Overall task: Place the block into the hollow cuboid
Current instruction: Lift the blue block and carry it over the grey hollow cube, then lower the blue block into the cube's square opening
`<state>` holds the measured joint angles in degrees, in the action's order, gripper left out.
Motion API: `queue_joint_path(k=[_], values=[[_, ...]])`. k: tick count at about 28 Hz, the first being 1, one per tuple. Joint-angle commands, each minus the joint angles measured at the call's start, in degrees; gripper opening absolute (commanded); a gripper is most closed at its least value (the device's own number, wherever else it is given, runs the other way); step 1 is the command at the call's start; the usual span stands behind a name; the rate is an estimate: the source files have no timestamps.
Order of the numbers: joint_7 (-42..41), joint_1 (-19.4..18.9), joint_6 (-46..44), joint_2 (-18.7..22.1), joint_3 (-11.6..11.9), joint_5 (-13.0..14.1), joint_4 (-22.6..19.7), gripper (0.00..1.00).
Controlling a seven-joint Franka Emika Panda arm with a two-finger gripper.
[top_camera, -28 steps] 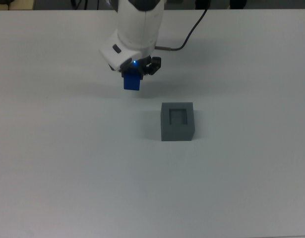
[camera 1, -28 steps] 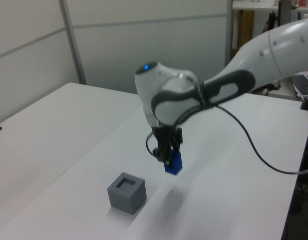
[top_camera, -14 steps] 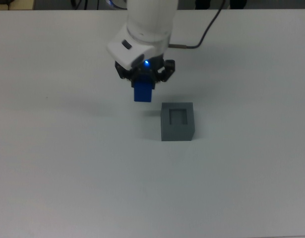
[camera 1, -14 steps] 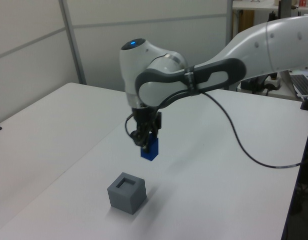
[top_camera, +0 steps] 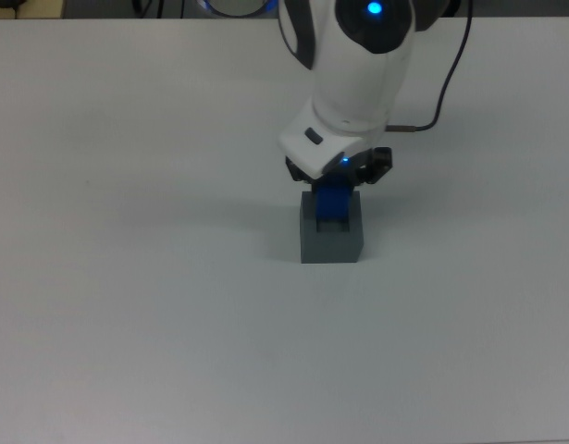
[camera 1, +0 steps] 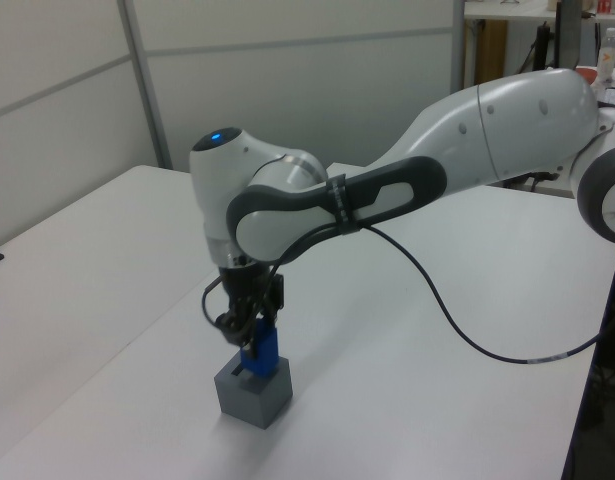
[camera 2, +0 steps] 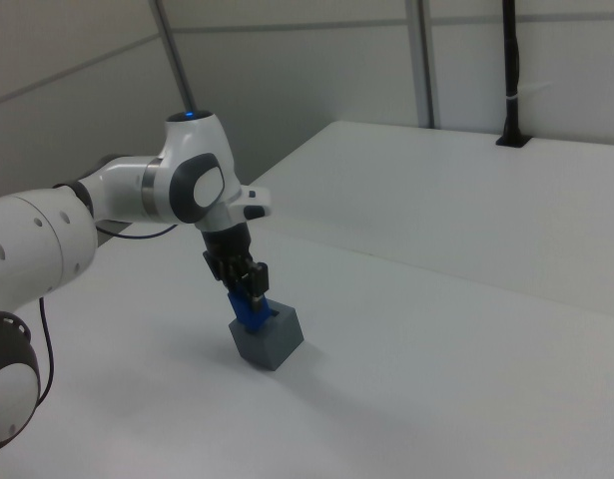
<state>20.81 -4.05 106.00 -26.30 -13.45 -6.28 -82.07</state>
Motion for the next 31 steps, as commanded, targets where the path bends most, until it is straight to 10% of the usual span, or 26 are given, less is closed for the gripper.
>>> queue_joint_path(k=[1, 31], values=[[6.7, -0.1, -1.4, -2.3, -1.9, -2.9, 4.9, 0.32], [2.2, -0.8, 0.3, -3.8, -1.9, -6.5, 3.9, 0.36]])
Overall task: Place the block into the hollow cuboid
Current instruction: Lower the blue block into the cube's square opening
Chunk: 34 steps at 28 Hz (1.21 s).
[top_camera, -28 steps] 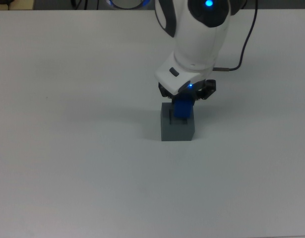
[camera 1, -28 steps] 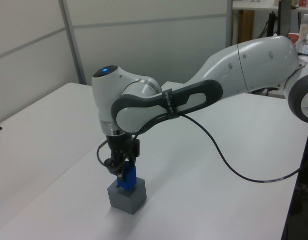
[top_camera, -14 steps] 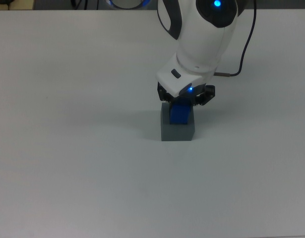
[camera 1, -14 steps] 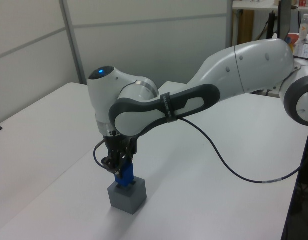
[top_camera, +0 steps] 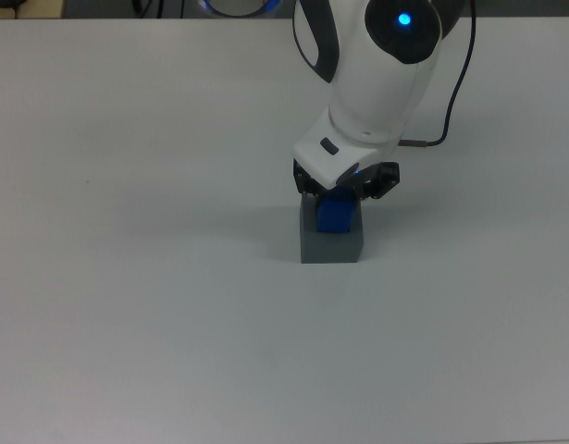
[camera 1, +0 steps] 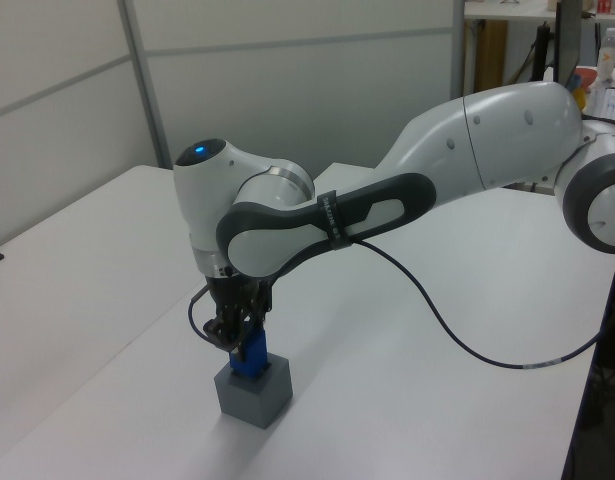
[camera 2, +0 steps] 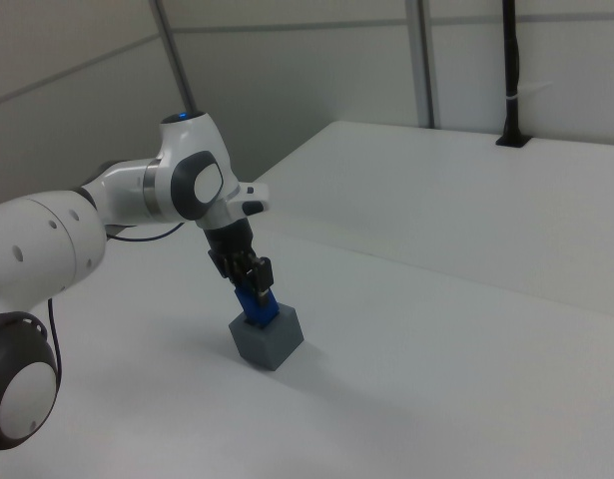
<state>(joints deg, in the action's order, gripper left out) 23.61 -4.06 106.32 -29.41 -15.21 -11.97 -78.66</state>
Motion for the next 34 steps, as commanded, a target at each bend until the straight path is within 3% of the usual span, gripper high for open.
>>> queue_joint_path(k=[1, 34], values=[[-0.6, -0.9, -0.1, -0.6, -0.2, -0.8, 0.4, 0.36], [-4.6, -0.8, -4.5, -0.2, 0.5, -0.9, -0.1, 0.36]])
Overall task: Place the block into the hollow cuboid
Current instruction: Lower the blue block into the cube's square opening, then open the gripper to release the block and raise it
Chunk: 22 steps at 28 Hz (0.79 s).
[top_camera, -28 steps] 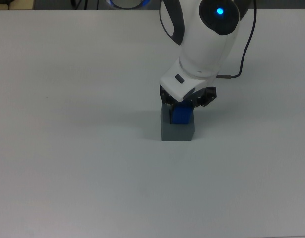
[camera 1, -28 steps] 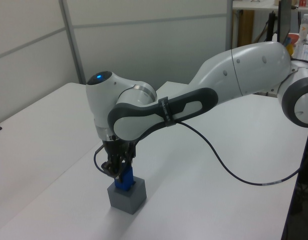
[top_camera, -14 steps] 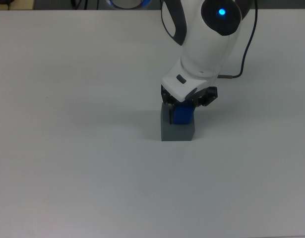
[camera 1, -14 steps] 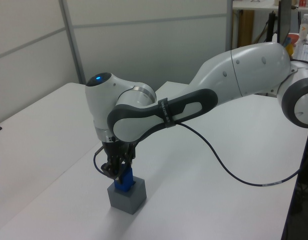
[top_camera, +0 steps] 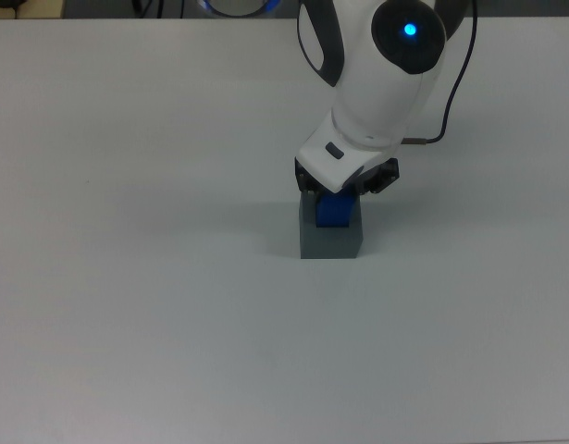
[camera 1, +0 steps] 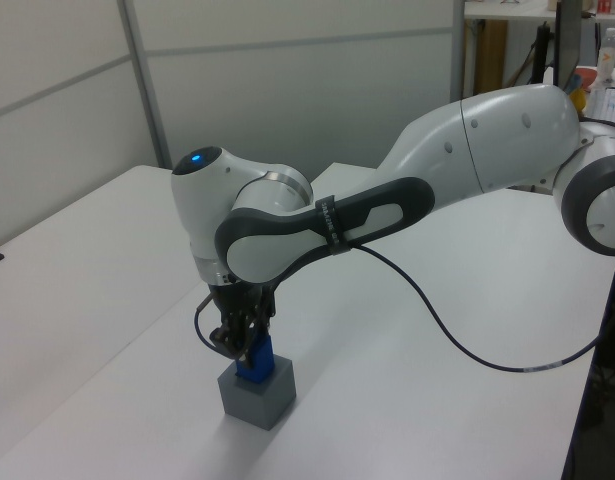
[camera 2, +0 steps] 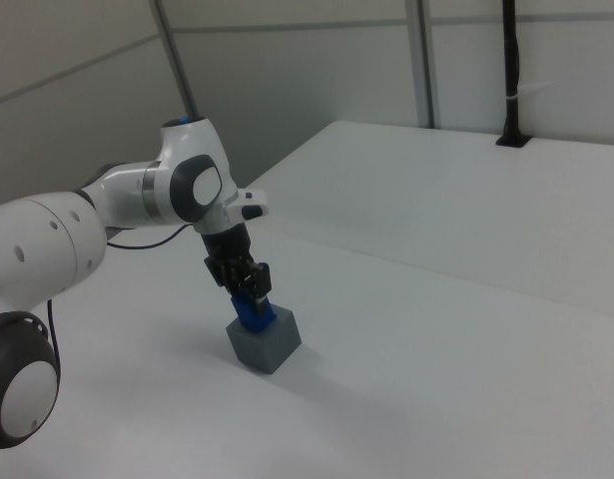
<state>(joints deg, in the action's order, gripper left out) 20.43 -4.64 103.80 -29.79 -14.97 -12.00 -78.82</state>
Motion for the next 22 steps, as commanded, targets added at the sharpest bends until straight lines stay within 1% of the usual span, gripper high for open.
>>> queue_joint_path(k=[1, 4, 5, 6, 7, 8, 9, 14, 19, 20, 22], values=[[-1.4, -0.2, -1.9, 0.2, 0.3, -0.8, 0.1, 0.36], [-1.4, -0.2, -1.9, 0.2, 0.3, -0.8, 0.1, 0.36], [-1.4, -0.2, -1.9, 0.2, 0.3, -0.8, 0.1, 0.40], [-1.3, -0.2, -1.9, 0.1, 0.3, -0.8, 0.1, 0.51], [-0.8, -0.2, -1.9, 0.1, 0.3, -0.8, 0.1, 0.70], [-0.6, -0.3, -1.8, 0.1, 0.3, -0.7, 0.1, 0.93], [-0.6, -0.3, -1.8, 0.1, 0.3, -0.7, 0.1, 1.00], [-0.5, -0.2, -1.9, 0.5, 0.3, -0.7, 0.1, 1.00], [-0.3, 0.4, -3.3, 3.9, 0.3, -0.3, -0.5, 1.00], [-0.2, 0.9, -4.4, 5.7, 0.3, -0.1, -1.2, 1.00], [-0.3, 1.6, -5.0, 7.9, 0.2, 0.0, -2.0, 1.00]])
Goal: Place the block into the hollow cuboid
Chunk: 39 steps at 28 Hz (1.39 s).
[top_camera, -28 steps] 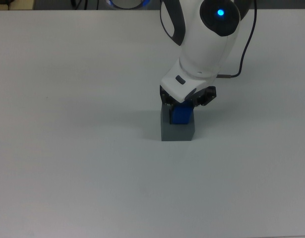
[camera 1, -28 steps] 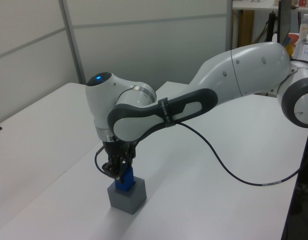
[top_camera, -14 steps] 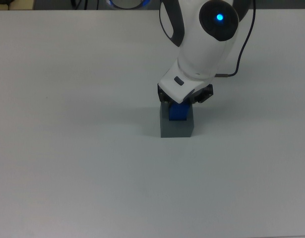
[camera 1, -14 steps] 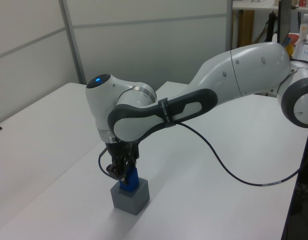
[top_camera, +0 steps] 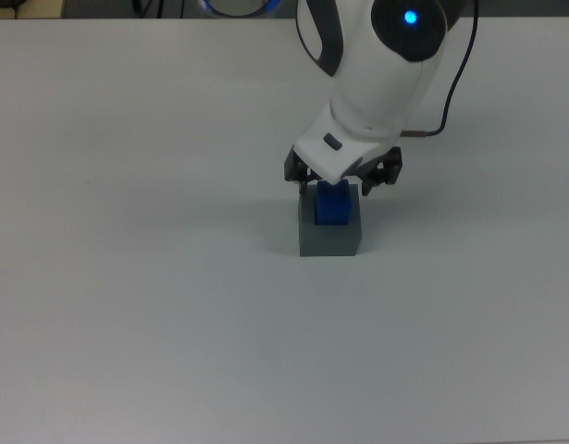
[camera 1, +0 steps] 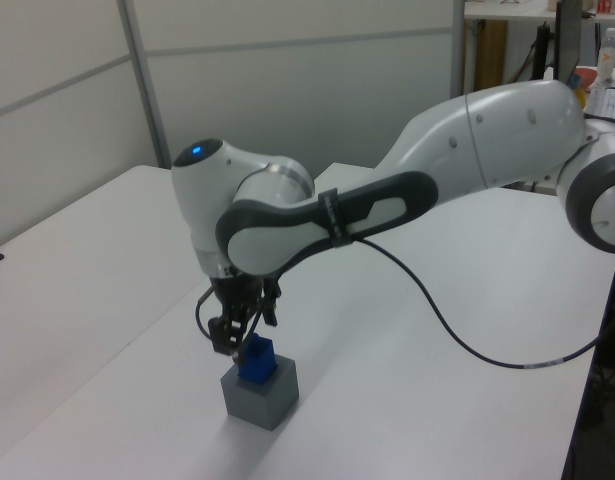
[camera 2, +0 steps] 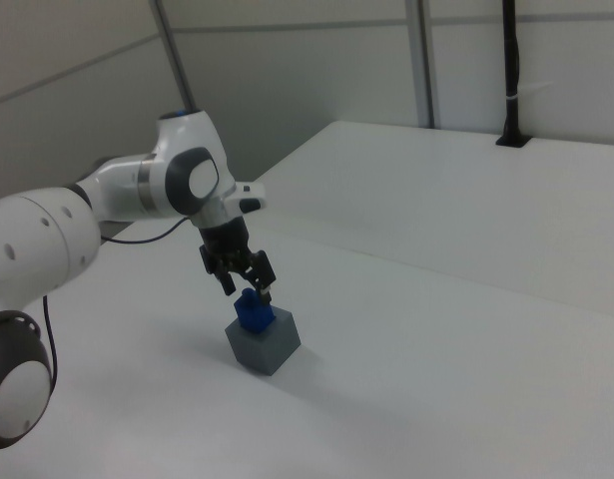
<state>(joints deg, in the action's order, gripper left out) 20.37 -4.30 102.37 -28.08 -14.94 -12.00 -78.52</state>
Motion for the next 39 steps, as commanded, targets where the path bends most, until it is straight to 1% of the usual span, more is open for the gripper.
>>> queue_joint_path(k=[1, 3, 4, 5, 8, 9, 10, 12, 13, 14, 18, 19, 20, 25, 27, 32, 34, 35, 39], values=[[-0.2, 1.5, -3.8, 7.5, 0.2, 0.2, -3.0, 1.00], [-0.2, 2.0, -4.2, 10.2, 0.2, 0.4, -4.7, 1.00], [-0.7, 2.8, -4.5, 13.3, 0.2, 1.0, -6.5, 1.00], [-0.8, 3.4, -4.5, 14.7, 0.2, 1.4, -7.3, 1.00], [-1.3, 5.4, -5.9, 18.2, 0.3, 3.5, -9.1, 1.00], [-3.0, 6.5, -7.7, 20.0, 0.6, 4.8, -9.9, 1.00], [-4.4, 6.6, -8.5, 21.0, 1.1, 5.4, -10.4, 1.00], [-8.0, 6.6, -9.3, 23.1, 2.6, 6.2, -11.8, 1.00], [-9.7, 6.5, -9.3, 24.4, 3.9, 6.8, -12.7, 1.00], [-12.3, 6.3, -9.2, 26.4, 6.2, 8.1, -13.7, 1.00], [-15.4, 6.2, -9.5, 28.5, 10.7, 10.1, -13.6, 1.00], [-15.9, 6.1, -9.6, 29.0, 11.9, 10.3, -13.6, 1.00], [-17.1, 5.8, -9.7, 30.4, 13.9, 10.5, -13.8, 1.00], [-19.8, 5.0, -12.5, 32.3, 17.8, 10.5, -13.9, 1.00], [-19.8, 5.0, -12.5, 32.8, 18.5, 10.5, -13.9, 1.00], [-19.7, 5.0, -12.2, 32.6, 18.4, 10.9, -13.9, 1.00], [-19.7, 5.1, -12.3, 32.6, 18.4, 11.7, -13.8, 1.00], [-19.7, 5.3, -12.5, 32.6, 18.5, 12.7, -13.7, 1.00], [-19.7, 5.2, -12.5, 32.4, 18.4, 13.1, -13.7, 1.00]])
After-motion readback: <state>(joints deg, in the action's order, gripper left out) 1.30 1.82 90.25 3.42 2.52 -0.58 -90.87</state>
